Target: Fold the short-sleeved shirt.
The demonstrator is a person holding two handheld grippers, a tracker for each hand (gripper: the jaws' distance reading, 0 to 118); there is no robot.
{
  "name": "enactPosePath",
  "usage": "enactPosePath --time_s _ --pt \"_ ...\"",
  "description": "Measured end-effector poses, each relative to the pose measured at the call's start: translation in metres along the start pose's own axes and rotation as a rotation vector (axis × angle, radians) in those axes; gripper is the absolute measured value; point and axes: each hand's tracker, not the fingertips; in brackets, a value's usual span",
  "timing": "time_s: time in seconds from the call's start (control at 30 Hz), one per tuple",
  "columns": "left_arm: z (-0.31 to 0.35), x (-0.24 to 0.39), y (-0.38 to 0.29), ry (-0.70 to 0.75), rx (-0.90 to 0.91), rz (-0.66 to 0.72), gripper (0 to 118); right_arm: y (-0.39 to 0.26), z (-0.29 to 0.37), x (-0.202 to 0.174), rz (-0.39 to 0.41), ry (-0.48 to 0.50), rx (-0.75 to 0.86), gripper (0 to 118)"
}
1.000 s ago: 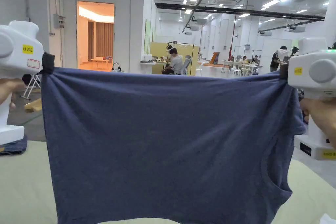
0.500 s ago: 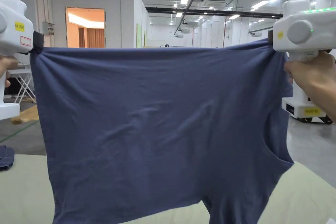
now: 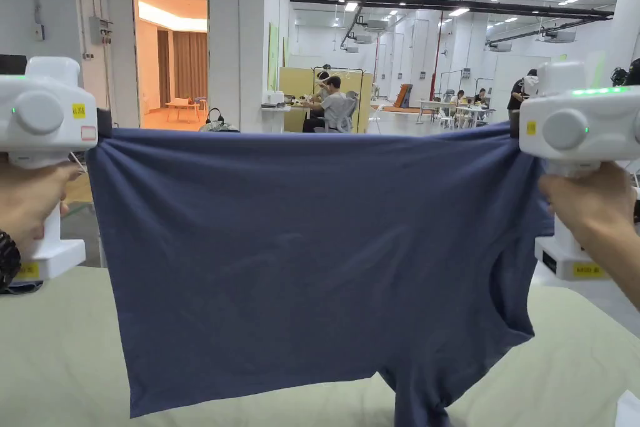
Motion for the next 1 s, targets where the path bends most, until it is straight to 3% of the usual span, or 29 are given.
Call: enactPosePath --time_s 0.17,0.57,0.93,1.0 --pt "0.026 -0.004 -0.047 -0.017 -0.017 -0.003 0 -0.046 0.020 0.014 0.018 0.007 -0.047 0" --pt "0.139 -0.016 -0.161 -0.050 -0.060 0.045 0 -0.160 0.146 0.036 0.010 0.031 -0.138 0" --pt "0.233 -0.031 -0.297 -0.055 -0.174 -0.017 0 -0.290 0.256 0.018 0.111 0.097 -0.306 0" --pt "0.245 -0.033 -0.321 -0.045 -0.241 -0.027 0 -0.314 0.271 0.020 0.082 0.107 -0.358 0"
